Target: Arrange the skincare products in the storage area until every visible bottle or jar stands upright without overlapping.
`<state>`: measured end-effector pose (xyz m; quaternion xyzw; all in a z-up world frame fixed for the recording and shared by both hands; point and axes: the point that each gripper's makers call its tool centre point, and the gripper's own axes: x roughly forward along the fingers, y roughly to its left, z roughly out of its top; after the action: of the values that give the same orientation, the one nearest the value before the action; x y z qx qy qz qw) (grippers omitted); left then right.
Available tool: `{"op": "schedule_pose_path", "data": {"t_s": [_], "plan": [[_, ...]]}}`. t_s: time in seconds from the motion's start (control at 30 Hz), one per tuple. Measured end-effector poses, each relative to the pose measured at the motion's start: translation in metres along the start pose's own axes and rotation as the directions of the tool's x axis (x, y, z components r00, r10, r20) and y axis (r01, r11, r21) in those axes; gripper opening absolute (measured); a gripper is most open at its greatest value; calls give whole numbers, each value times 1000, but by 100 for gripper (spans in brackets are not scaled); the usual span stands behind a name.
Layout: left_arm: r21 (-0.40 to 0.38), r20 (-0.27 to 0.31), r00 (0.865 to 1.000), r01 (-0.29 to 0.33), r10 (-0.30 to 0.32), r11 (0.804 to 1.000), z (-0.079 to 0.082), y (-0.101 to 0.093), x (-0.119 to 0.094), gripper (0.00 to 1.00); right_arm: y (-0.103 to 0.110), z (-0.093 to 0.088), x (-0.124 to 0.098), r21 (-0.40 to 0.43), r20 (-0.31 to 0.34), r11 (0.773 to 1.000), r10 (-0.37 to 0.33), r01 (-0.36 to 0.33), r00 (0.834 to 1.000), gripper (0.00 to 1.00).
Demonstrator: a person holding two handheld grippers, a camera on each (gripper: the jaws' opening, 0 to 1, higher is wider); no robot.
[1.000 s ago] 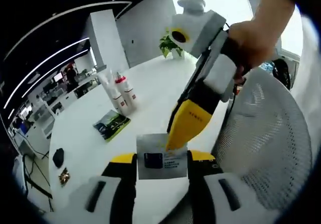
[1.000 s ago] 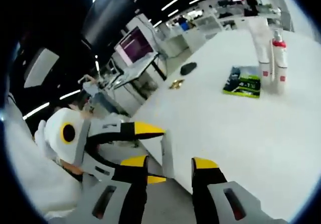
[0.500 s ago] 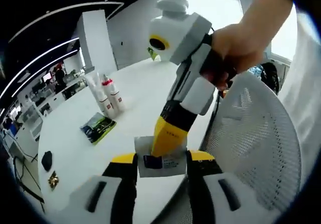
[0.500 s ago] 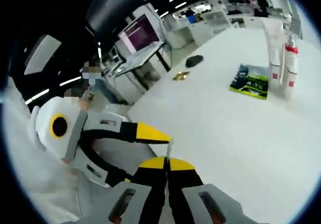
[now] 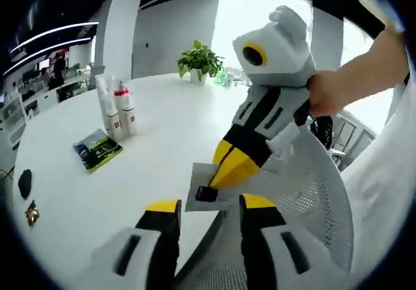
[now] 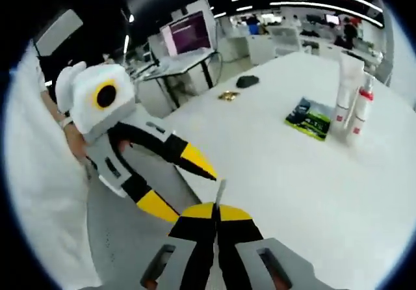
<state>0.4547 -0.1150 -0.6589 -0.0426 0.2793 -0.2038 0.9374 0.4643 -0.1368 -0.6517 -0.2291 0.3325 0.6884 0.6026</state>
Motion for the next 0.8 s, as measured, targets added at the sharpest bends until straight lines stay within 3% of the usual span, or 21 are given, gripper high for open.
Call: {"op": "schedule_pose_path", "data": {"t_s": [0.1,0.2,0.27,0.4,0.43,0.67,0.8], "plan": [[-24,-17,999,30,-30,999,-2,0,0,33,6,1,-8,-90,-10,996,22,-23,1000,0],[4,-27,994,103,-103,995,-4,-14,1,31,18,0,-11,-185,-37,981,49,-56,998,0],[24,-46,984,174,-173,984,-7,-27,1,29,27,1,-11,-224,-44,971,74,-82,996,0],[65,-58,967,251,-248,966,-8,-41,-2,18,48,1,-5,-257,-64,952,153,-165,986,0],[68,-60,967,253,-249,965,-8,-41,-2,15,52,-3,-5,-263,-93,946,171,-189,981,0],[15,-80,960,271,-269,962,-15,-31,-17,0,56,9,-3,-289,-59,935,199,-208,978,0],[-13,-80,960,269,-270,963,-14,-29,-23,0,58,16,-1,-282,-34,934,217,-218,976,0]]}}
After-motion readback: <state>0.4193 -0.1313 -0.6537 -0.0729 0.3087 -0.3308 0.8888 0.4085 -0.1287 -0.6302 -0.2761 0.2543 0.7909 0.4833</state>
